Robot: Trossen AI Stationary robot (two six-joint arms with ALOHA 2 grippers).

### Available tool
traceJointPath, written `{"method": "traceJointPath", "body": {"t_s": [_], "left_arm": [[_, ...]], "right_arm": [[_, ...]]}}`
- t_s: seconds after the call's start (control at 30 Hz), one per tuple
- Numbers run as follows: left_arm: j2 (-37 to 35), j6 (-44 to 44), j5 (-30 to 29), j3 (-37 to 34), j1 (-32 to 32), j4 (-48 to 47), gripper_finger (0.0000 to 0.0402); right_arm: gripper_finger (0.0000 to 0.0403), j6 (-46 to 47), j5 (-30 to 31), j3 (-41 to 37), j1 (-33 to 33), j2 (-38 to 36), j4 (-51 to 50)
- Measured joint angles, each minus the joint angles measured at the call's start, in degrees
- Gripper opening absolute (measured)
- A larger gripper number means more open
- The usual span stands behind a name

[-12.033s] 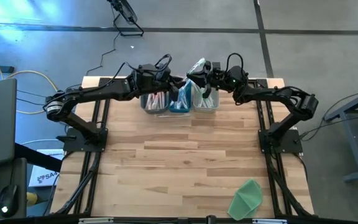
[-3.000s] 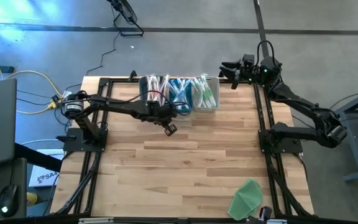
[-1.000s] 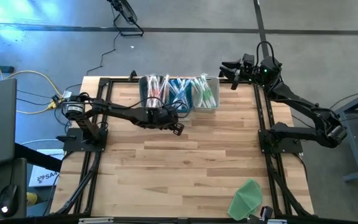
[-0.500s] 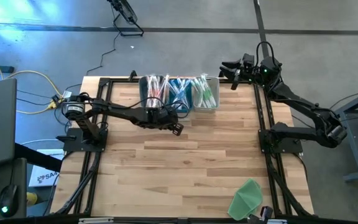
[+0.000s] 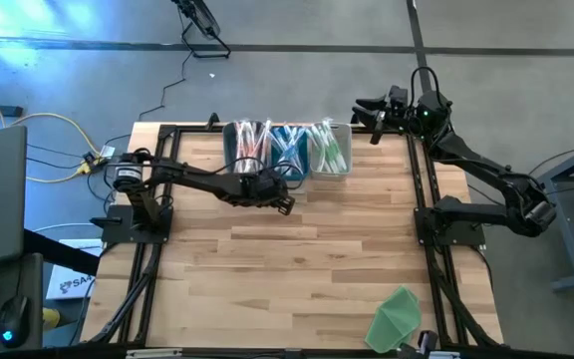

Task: Pick & Place Toothbrushes
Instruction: Put the orange toothbrush into the dark blue bin

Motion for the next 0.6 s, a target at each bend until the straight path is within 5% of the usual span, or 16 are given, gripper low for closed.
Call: {"method": "traceJointPath", "body": {"t_s": [0.6], "left_arm": [[0.3, -0.4, -2.8, 0.0, 2.1, -0.6, 0.0]], "right_arm": [[0.0136, -1.3, 0.5, 0.0, 0.0, 0.0, 0.0]]}}
